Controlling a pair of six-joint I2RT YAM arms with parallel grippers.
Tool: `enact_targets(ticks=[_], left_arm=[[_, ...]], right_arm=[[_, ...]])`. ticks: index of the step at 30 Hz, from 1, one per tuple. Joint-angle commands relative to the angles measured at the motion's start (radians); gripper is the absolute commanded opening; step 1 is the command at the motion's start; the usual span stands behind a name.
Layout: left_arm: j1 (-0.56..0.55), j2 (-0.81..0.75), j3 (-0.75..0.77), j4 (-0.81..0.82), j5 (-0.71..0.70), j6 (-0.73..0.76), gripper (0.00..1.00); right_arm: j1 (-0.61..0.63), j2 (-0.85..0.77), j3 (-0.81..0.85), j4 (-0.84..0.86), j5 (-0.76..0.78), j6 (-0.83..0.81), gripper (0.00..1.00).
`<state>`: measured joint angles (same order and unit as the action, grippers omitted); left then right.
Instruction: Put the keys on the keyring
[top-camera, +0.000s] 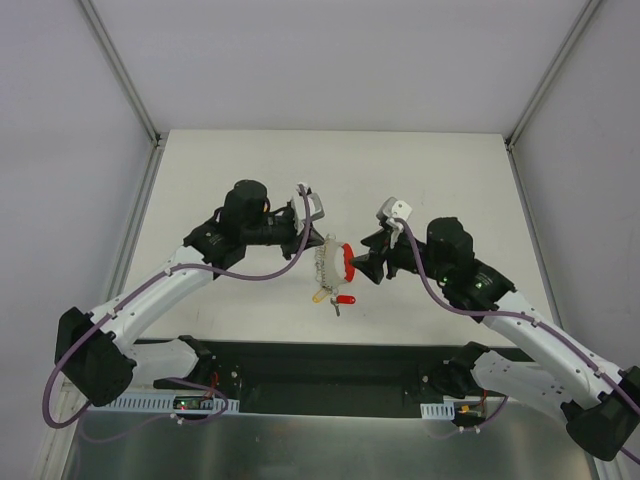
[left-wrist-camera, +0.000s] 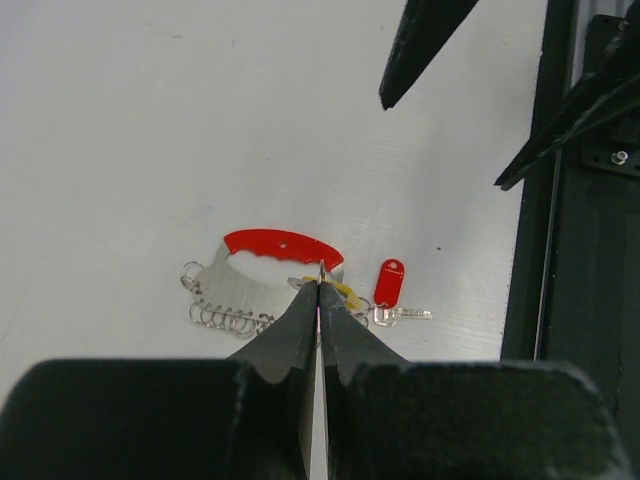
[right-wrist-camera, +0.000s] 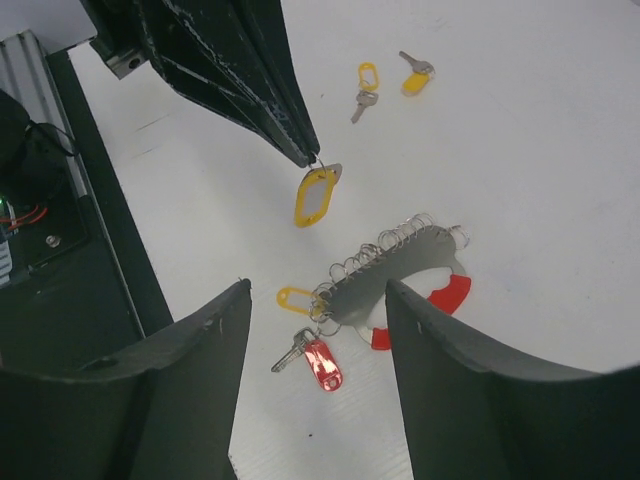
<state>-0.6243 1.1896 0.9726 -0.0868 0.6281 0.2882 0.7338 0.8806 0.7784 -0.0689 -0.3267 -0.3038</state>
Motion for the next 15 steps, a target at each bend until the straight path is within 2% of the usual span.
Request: enact_targets(ticks=[1,3,15], left_arm=[[-0.026,-0.065,0.017,0.036,0.11,0.085,0.0],[-0.038,-0.074,0.015,0.035,0.136,0.092,0.0],[-0.113,-0.113,0.025,0.033,0.174,0.103,0.0]], right_arm=[[-0.002,-0.019,0.056,0.035,-0.129,-0.061,0.56],[-0.004,-0.017,0.059,0.035,-0.153,-0.066,0.51],[-0.005,-0.015,0.074,0.032,-0.261,-0.07,0.45]])
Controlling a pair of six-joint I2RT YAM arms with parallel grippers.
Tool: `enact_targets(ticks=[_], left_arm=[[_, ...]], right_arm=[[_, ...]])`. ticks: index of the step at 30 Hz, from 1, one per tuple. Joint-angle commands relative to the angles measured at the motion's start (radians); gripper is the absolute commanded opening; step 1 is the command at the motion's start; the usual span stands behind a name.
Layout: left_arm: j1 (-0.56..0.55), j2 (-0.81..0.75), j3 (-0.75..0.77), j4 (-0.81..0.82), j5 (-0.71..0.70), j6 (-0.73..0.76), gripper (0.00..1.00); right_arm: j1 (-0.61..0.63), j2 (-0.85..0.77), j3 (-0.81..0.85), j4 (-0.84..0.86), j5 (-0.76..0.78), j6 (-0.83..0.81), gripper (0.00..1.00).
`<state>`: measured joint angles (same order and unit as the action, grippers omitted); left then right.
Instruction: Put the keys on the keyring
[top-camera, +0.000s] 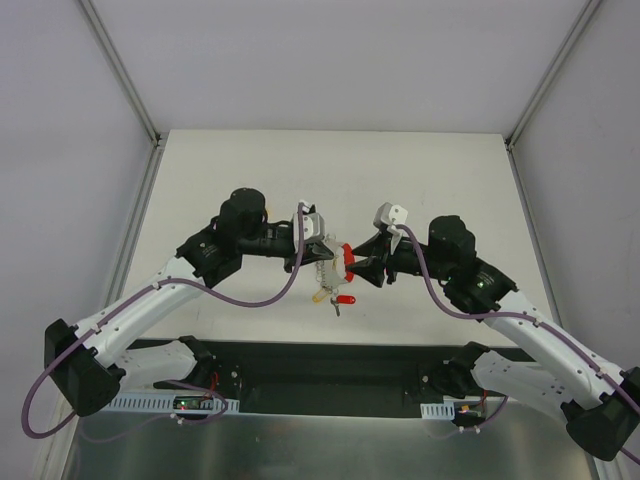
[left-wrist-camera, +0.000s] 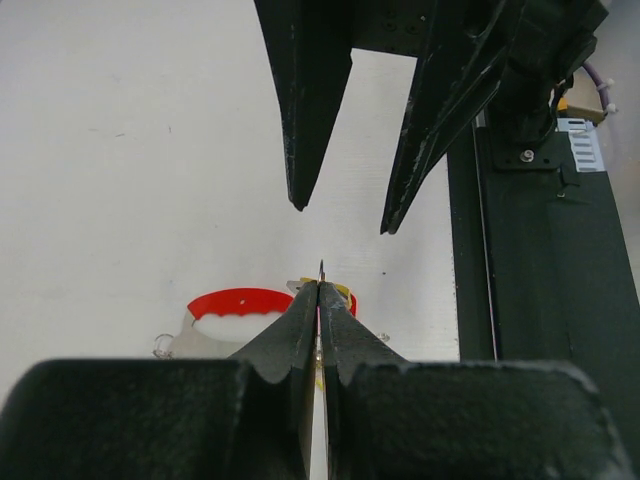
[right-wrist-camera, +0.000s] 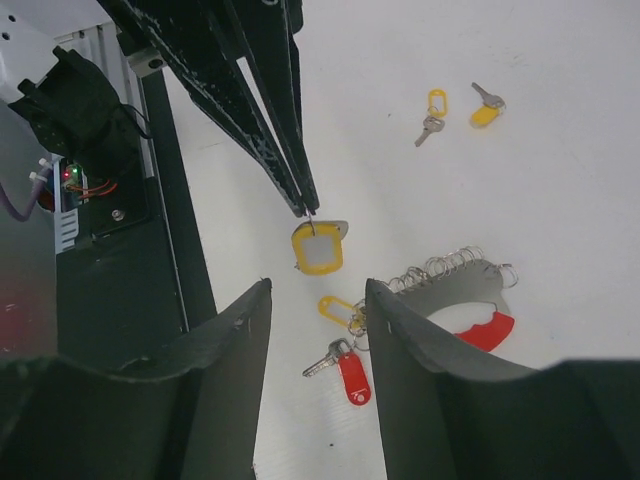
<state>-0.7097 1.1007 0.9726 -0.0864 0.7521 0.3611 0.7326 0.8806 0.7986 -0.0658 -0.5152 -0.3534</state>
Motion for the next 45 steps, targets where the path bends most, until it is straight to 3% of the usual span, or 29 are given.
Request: enact_targets(ticks=[1,31,37,40,41,42,45], left_arm=[[-0.034,-0.024,0.028,0.033,0.05,0.033,0.0],[-0.119,0.019,0.098,0.034,0.07,0.049,0.0],[-0.125,0.024,0.098,0.034,0.067,0.045,0.0],[-0.125,0.019,0.094,0.034,0.049,0.048,0.0],[-0.125,0.016,0.091,0.033,0.037,0.05,0.03],[-0.123,0.008,0.087,0.033,0.011,0.052,0.13],[-0.125,-0.015,0.068,0.034,-0.036,0.058,0.26]], right_arm=[[-0.004,-0.014,0.056,0.031,-0.078,-0.021,0.45],[-0.002,-0.046,0.054,0.023,-0.154,-0.045,0.33],[-0.002,-0.045,0.056,0.009,-0.158,-0.05,0.21],[-0.004,-0.04,0.06,-0.002,-0.16,-0.055,0.09],[-0.004,-0.04,0.062,-0.012,-0.157,-0.056,0.02],[-0.002,-0.038,0.065,-0.02,-0.155,-0.058,0.01],[-0.004,-0.029,0.077,-0.061,-0.128,-0.059,0.01]])
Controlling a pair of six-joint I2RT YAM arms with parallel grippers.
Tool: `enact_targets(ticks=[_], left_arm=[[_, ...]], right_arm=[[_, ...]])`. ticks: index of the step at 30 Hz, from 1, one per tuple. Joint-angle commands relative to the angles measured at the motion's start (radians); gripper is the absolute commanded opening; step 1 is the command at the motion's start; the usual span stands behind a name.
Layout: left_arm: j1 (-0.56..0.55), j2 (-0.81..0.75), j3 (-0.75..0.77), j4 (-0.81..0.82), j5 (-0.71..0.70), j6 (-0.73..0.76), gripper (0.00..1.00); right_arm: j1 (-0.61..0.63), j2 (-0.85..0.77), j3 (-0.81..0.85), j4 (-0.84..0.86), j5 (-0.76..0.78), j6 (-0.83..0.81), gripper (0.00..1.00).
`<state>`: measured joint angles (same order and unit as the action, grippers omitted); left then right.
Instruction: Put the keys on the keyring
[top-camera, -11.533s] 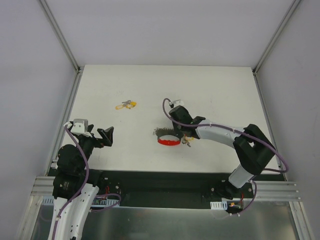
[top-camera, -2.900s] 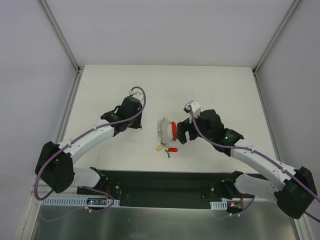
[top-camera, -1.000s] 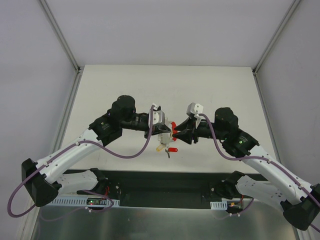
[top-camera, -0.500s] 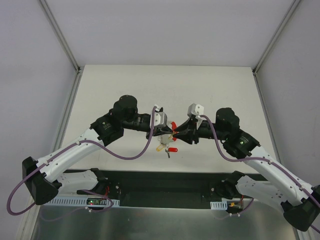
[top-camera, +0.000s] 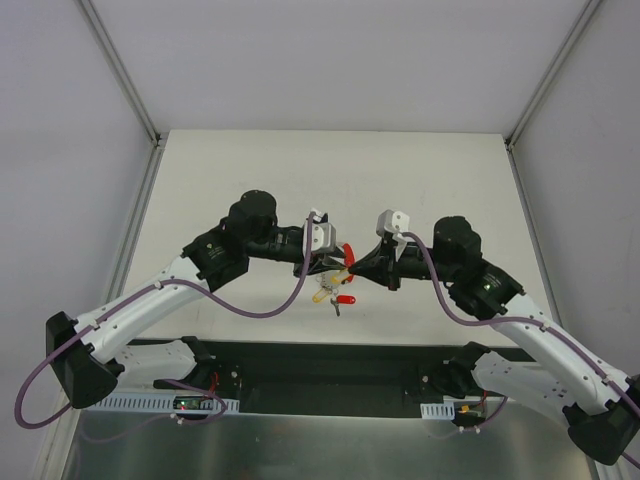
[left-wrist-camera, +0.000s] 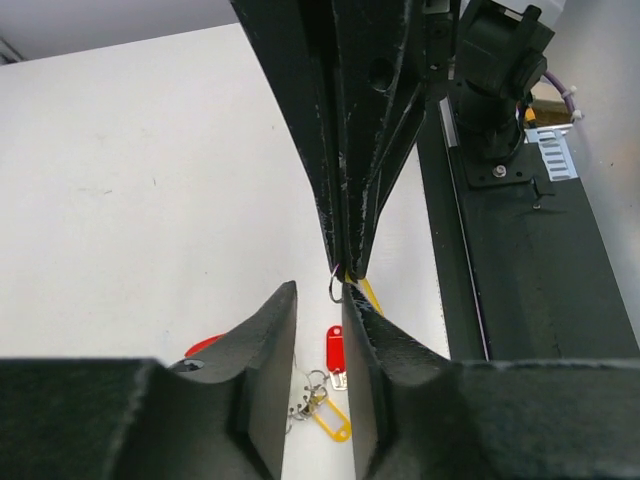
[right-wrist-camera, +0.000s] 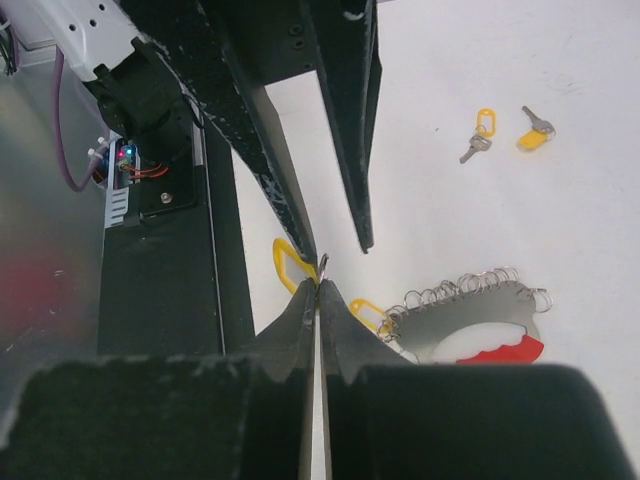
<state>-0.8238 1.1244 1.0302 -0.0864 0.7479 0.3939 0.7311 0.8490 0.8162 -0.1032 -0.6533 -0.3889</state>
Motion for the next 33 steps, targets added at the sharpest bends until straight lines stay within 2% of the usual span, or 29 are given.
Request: enact_targets(ticks=[1,2,3,6,8,10,11,14,16,21,29,33], left_arm=[[-0.011,-0.047,-0.005,0.034,-0.074,0.025,0.29],[-0.011,-0.058,-0.013,0.033,-0.097,0.026,0.32],[-0.011,-0.083,-0.03,0.033,-0.134,0.028,0.4],[-0.009,-0.136,-0.068,0.03,-0.296,0.007,0.49],[-0.011,-0.176,-0.087,0.028,-0.464,-0.027,0.63],[-0.011,-0.202,-0.111,0.008,-0.585,-0.079,0.74],[-0.011,-0.221,-0.116,-0.004,-0.69,-0.096,0.77],[-0.009,-0.238,-0.085,-0.114,-0.877,-0.162,0.79],[-0.009,-0.245,-0.073,-0.198,-0.95,-0.19,0.8],[0.002,-0.281,-0.137,-0.276,-1.136,-0.191,0.82],[0.101,-0.295,-0.188,-0.276,-1.167,-0.187,0.82],[0.106,-0.301,-0.208,-0.276,-1.208,-0.178,0.84]], right_arm=[[-0.002,0.01,0.066,-0.038,0.024,-0.022,0.01],[-0.002,0.018,0.089,-0.088,0.068,-0.021,0.01],[-0.002,0.048,0.104,-0.127,0.093,-0.024,0.01],[-0.002,0.11,0.178,-0.289,0.231,0.008,0.01],[-0.006,0.188,0.228,-0.427,0.344,0.03,0.01],[-0.019,0.27,0.25,-0.513,0.415,0.071,0.01],[-0.036,0.295,0.256,-0.585,0.429,0.087,0.01],[-0.065,0.385,0.255,-0.679,0.481,0.137,0.01],[-0.097,0.433,0.251,-0.705,0.524,0.15,0.01],[-0.154,0.625,0.294,-0.763,0.602,0.14,0.01],[-0.174,0.867,0.422,-0.751,0.748,0.081,0.01],[-0.187,0.961,0.475,-0.736,0.785,0.055,0.01]])
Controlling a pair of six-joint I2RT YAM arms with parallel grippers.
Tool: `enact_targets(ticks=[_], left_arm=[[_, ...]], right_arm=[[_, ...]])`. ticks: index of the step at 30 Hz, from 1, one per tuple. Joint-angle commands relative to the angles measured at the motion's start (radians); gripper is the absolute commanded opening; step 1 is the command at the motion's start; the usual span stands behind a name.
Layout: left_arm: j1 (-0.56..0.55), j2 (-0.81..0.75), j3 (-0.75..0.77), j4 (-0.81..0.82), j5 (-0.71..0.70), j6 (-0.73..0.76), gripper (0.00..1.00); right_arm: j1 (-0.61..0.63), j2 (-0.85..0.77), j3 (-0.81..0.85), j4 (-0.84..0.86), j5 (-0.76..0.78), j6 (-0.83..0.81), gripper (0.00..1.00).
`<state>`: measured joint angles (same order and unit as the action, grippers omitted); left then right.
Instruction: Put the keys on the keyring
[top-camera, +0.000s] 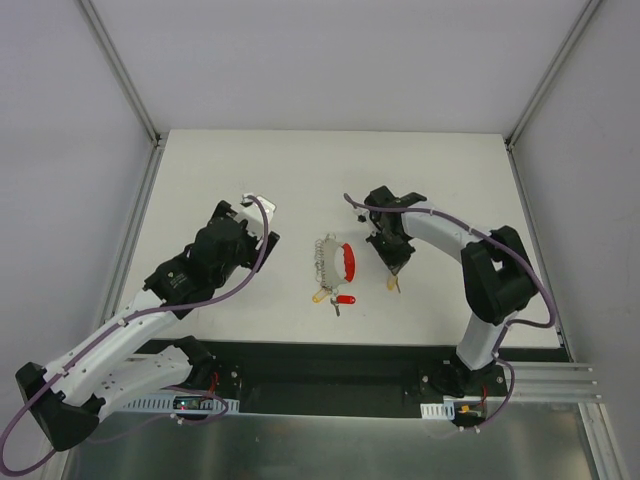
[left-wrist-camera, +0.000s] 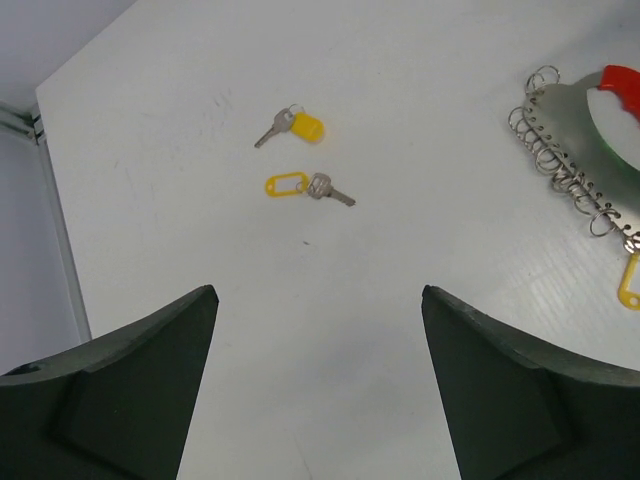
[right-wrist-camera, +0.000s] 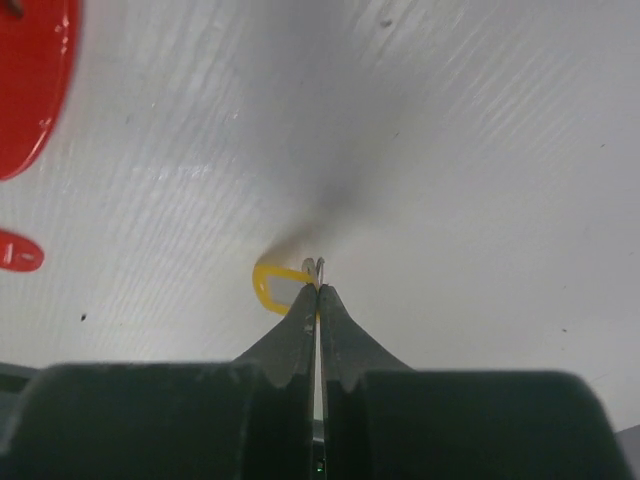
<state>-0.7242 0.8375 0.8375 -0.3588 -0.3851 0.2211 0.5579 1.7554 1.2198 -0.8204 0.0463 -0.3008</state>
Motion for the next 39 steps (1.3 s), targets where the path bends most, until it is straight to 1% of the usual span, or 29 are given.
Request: enact_targets(ticks=[1,4,8,9,12,17,20,21,23,26,27,30,36,39], left_arm=[[0.006,-0.018,-0.018,-0.003,-0.102,-0.002,0.84],[0.008,-0.02,-0.025,-0.003,-0.126,0.004,0.84],[0.011,-0.02,-0.026,-0.003,-0.138,0.006,0.85],[0.011,-0.018,-0.026,-0.003,-0.136,0.007,0.85],[0.012,-0.018,-0.026,-0.003,-0.138,0.006,0.85],[0.016,-0.012,-0.026,-0.003,-0.135,0.004,0.85],[0.017,-0.011,-0.026,-0.002,-0.133,0.004,0.85],[0.017,-0.009,-0.026,-0.003,-0.133,0.003,0.85],[0.017,-0.011,-0.028,-0.003,-0.13,0.003,0.86],[0.019,-0.006,-0.026,-0.005,-0.129,0.004,0.86],[0.019,-0.006,-0.026,-0.003,-0.129,0.003,0.86],[0.019,-0.005,-0.026,-0.003,-0.127,0.003,0.86],[0.02,-0.005,-0.028,-0.003,-0.129,0.003,0.86],[0.02,-0.008,-0.028,-0.002,-0.127,0.003,0.86]], right_arm=[[-0.015,0.078,0.079,-0.004,0.087,-0.04,0.01],[-0.021,0.099,0.093,0.039,0.084,-0.055,0.03],[-0.032,0.116,0.101,0.066,0.079,-0.066,0.08],[-0.032,0.113,0.096,0.069,0.076,-0.066,0.11],[-0.032,0.102,0.083,0.098,0.066,-0.063,0.15],[-0.035,0.084,0.038,0.122,0.084,-0.049,0.18],[-0.033,0.059,0.009,0.141,0.07,-0.034,0.25],[-0.035,0.053,0.003,0.145,0.066,-0.026,0.31],[-0.035,0.035,-0.02,0.153,0.064,-0.015,0.34],[-0.033,-0.014,-0.045,0.176,0.098,0.006,0.35],[-0.036,-0.029,-0.061,0.194,0.105,0.014,0.37],[-0.049,-0.099,-0.092,0.24,0.093,0.038,0.38],[-0.102,-0.171,-0.157,0.322,0.052,0.077,0.35],[-0.112,-0.181,-0.189,0.351,0.029,0.08,0.32]])
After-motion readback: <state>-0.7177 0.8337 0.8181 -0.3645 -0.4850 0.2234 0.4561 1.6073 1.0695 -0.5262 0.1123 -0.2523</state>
